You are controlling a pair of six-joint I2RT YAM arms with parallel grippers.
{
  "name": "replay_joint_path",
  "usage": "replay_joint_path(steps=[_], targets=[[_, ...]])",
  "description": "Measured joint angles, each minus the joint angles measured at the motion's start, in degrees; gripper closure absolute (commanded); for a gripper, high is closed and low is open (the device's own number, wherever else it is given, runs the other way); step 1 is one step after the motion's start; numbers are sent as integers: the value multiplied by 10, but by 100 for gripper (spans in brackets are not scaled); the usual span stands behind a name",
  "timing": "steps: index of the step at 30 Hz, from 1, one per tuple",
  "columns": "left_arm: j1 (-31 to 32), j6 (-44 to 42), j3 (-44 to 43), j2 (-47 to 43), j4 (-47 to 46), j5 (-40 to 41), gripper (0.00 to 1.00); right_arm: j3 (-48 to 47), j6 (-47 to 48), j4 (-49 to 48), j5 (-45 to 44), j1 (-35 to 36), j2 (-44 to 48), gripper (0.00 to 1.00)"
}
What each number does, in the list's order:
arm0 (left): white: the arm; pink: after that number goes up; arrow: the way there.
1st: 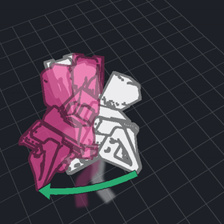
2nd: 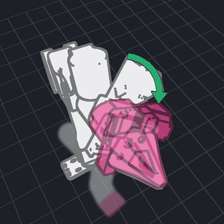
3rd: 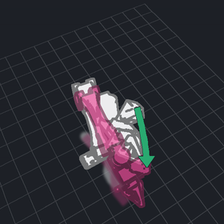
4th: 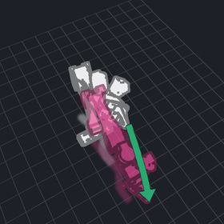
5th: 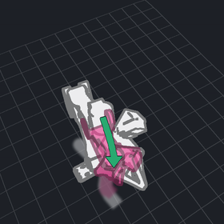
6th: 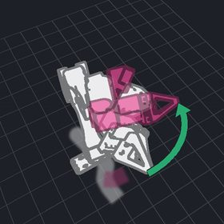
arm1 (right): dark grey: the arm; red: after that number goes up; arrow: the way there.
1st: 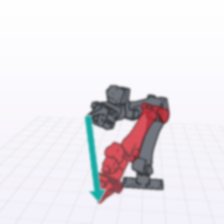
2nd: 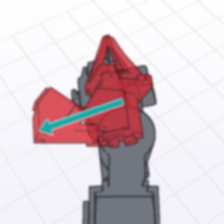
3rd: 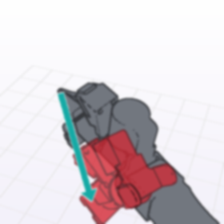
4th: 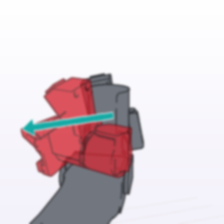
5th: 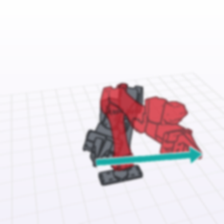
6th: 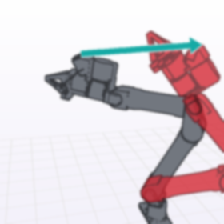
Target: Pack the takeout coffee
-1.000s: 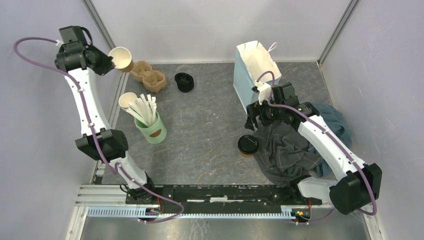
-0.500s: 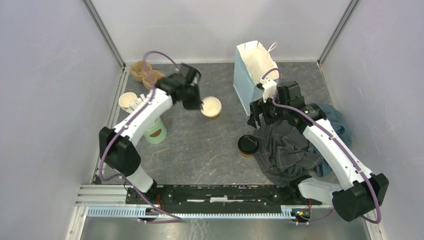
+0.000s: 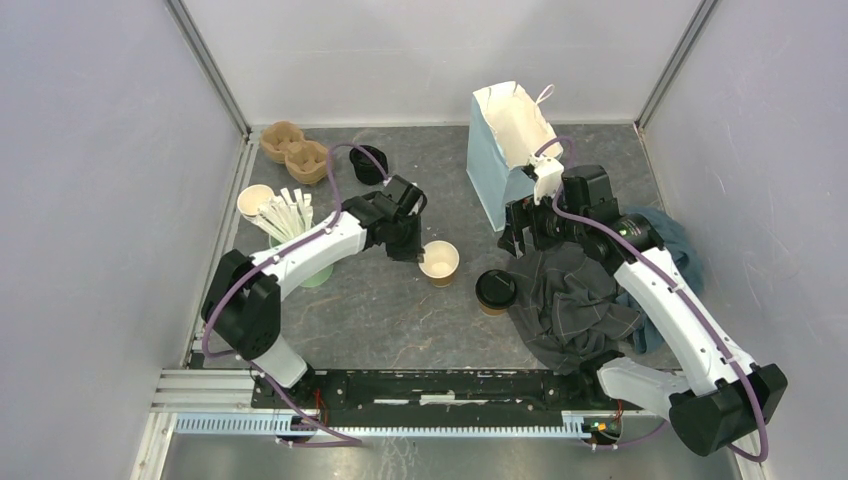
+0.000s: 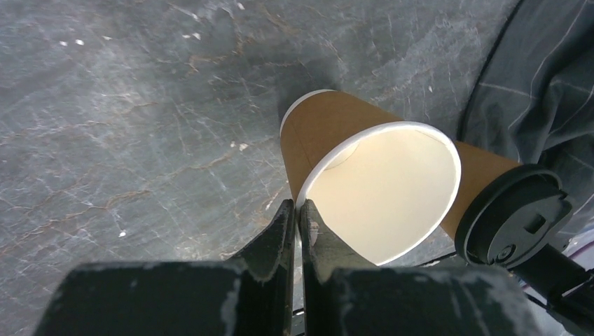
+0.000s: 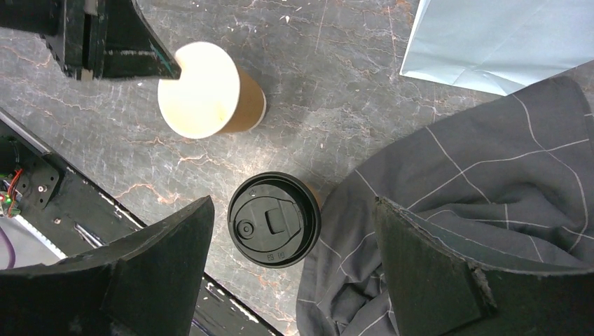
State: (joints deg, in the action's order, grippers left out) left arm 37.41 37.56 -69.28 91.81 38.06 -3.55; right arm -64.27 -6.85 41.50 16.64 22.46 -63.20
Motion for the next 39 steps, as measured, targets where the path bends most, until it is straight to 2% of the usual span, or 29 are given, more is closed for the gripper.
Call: replay_joint_path(steps=[5, 7, 10, 15, 19, 25, 28, 32, 36, 39], targets=[[43, -1, 3, 0, -3, 12, 96, 0, -6, 0, 0, 0, 0, 10], [55, -2, 3, 0, -3, 17, 87, 0, -6, 0, 0, 0, 0, 10], [66, -9, 3, 0, -1, 23, 62, 0, -6, 0, 0, 0, -2, 11], [64, -36, -26, 3, 31, 61, 33, 0, -6, 1, 0, 0, -5, 10], [54, -63, -105, 12, 59, 107, 17, 0, -5, 2, 0, 0, -8, 10], [-11, -72, -292, 87, 91, 227, 14, 0, -2, 8, 0, 0, -25, 10], [-66, -71, -405, 163, 120, 310, 16, 0, 5, 15, 0, 0, -35, 10], [-128, -71, -525, 269, 151, 377, 20, -12, 17, 35, -3, -2, -52, 10], [-176, -72, -589, 350, 174, 404, 21, -29, 30, 46, -10, -8, -68, 11], [-198, -72, -609, 387, 186, 409, 26, -40, 38, 50, -17, -12, -78, 10]])
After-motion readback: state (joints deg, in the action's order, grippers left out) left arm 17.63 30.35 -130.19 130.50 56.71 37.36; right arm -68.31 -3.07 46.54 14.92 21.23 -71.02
